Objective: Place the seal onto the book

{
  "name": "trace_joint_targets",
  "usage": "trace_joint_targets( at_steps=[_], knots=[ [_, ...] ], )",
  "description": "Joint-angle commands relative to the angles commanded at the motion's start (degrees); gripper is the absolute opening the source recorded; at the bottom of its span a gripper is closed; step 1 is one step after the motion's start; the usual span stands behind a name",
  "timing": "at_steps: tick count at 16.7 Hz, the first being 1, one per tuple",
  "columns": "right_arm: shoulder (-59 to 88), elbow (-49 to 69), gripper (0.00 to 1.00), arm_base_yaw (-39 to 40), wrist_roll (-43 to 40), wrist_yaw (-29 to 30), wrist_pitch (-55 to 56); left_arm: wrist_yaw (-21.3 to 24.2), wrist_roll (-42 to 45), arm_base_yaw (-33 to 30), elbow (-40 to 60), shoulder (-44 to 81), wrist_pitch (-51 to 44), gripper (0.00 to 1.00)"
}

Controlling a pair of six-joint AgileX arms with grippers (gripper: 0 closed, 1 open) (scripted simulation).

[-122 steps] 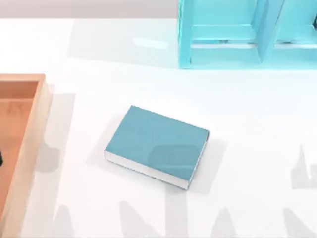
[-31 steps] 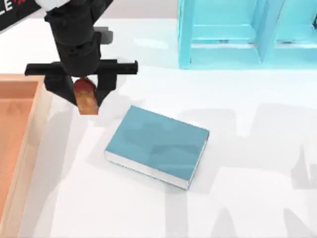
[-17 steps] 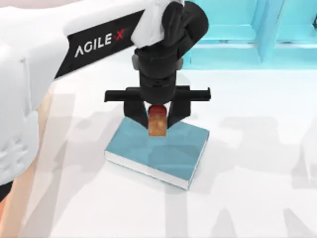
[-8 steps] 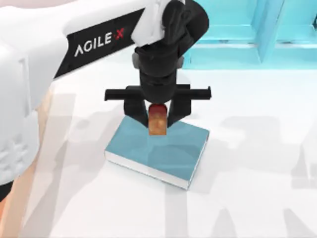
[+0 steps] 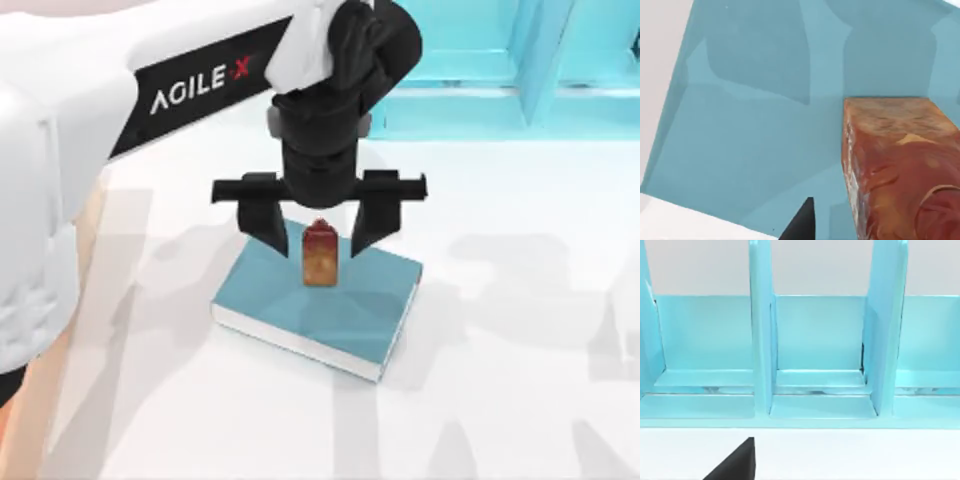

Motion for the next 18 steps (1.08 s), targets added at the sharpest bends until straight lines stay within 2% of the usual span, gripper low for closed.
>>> trace_joint_targets(
  at_steps=[1, 2, 11, 18],
  knots=[
    [0.0, 0.0, 1.0, 0.0, 0.0, 0.0, 0.0, 0.0, 0.0, 0.0, 0.0, 0.0, 0.0, 0.98],
    [0.0, 0.0, 1.0, 0.0, 0.0, 0.0, 0.0, 0.0, 0.0, 0.0, 0.0, 0.0, 0.0, 1.0],
    [0.0, 0.0, 1.0, 0.0, 0.0, 0.0, 0.0, 0.02, -0.02, 0.07, 0.2, 0.06, -0.21, 1.0],
    [0.0, 0.0, 1.0, 0.0, 0.0, 0.0, 0.0, 0.0, -0.05, 0.03, 6.78, 0.04, -6.76, 1.0]
  ],
)
